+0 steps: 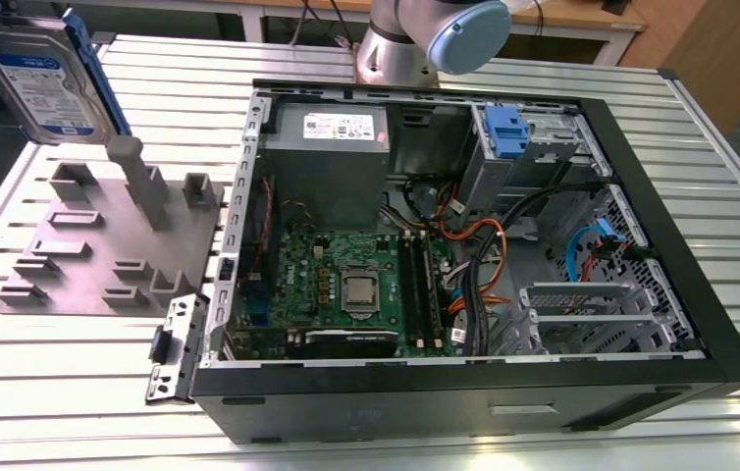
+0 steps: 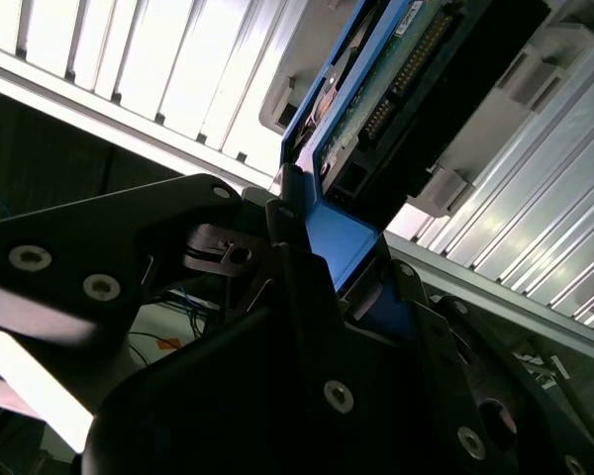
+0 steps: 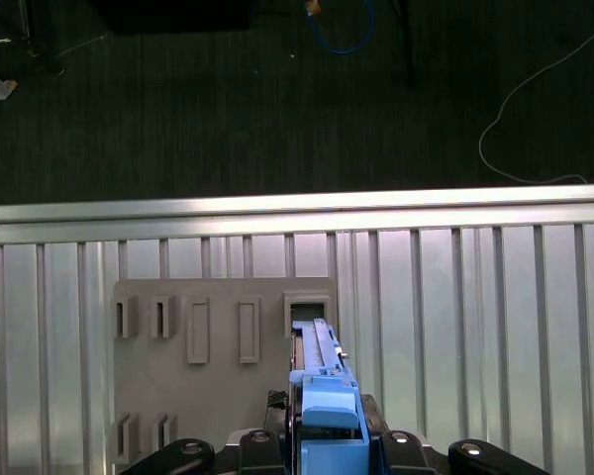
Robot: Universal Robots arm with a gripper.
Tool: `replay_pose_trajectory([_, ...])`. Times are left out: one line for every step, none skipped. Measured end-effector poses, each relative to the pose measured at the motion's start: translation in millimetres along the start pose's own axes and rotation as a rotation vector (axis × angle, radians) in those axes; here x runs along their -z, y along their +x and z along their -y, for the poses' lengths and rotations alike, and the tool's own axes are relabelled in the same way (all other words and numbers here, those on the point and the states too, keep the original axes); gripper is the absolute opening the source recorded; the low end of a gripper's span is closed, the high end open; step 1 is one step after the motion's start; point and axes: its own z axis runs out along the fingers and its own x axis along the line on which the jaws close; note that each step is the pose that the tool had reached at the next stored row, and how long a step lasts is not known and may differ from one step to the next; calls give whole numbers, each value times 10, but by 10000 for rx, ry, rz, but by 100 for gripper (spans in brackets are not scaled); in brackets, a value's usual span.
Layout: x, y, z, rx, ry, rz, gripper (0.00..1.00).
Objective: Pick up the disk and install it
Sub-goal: 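Pick up the disk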
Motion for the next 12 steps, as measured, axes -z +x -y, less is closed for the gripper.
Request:
replay_pose_trajectory([3, 0, 0, 0, 0, 0, 36])
replay_pose_trajectory([6, 0, 0, 0, -1, 0, 36])
replay_pose_trajectory([8, 0, 0, 0, 0, 0, 36])
replay_pose_trajectory([10, 0, 0, 0, 0, 0, 36])
replay_pose_trajectory([14, 0, 0, 0, -1, -1, 36])
replay_pose_trajectory([17, 0, 0, 0, -1, 0, 36])
replay_pose_trajectory([20, 0, 0, 0, 0, 0, 36])
replay_pose_trajectory([24, 0, 0, 0, -1, 0, 36])
replay_pose_trajectory([27, 0, 0, 0, -1, 0, 36])
replay_pose_trajectory([30, 0, 0, 0, 0, 0, 36])
replay_pose_trajectory([33, 0, 0, 0, 0, 0, 36])
replay_pose_trajectory([37, 0, 0, 0, -1, 0, 36])
